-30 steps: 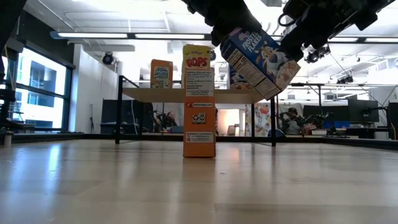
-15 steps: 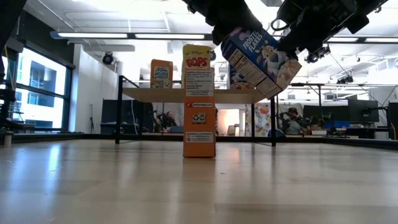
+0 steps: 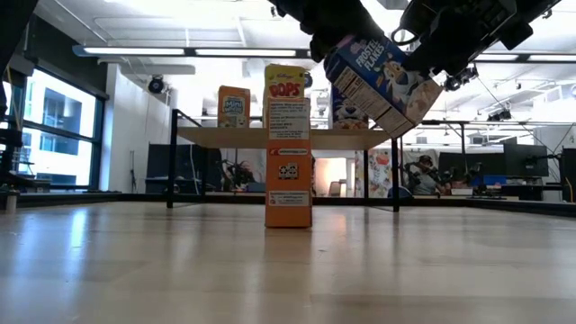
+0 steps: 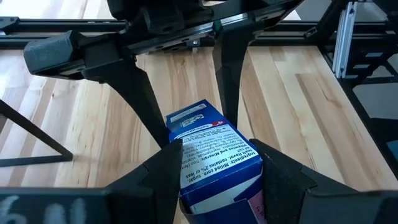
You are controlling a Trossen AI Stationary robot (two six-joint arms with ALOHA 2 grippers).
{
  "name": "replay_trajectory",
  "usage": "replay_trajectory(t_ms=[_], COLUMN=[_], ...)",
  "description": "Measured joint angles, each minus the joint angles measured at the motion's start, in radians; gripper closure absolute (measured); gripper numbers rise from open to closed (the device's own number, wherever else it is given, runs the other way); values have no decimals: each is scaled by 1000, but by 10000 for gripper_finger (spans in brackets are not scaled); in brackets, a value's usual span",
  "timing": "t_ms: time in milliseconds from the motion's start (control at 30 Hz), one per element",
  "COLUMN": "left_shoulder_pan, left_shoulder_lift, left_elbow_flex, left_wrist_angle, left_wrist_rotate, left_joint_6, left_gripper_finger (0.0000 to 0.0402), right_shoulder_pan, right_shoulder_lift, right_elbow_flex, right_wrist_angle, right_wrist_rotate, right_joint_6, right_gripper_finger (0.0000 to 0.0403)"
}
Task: Stack cereal on shelf
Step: Put the blue cereal box on the shelf aligned with the other blue cereal boxes
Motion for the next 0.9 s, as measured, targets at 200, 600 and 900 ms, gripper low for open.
replay_trajectory(t_ms=[200, 600, 900], left_shoulder_pan=[0, 0, -2], left_shoulder_lift=[1, 1, 1], left_elbow_flex=[0, 0, 0], left_wrist_angle=[23, 34, 42], left_wrist_rotate=[0, -2, -1], left_joint_6=[0, -5, -8], left_gripper_finger=[236, 236, 236], right_shoulder_pan=[0, 0, 0], right_shoulder_lift=[0, -1, -1], right_elbow_flex=[0, 0, 0], right_wrist_angle=[2, 6, 15], right_wrist_rotate=[0, -1, 0], right_joint_6=[0, 8, 8], right_gripper_finger=[191, 236, 234])
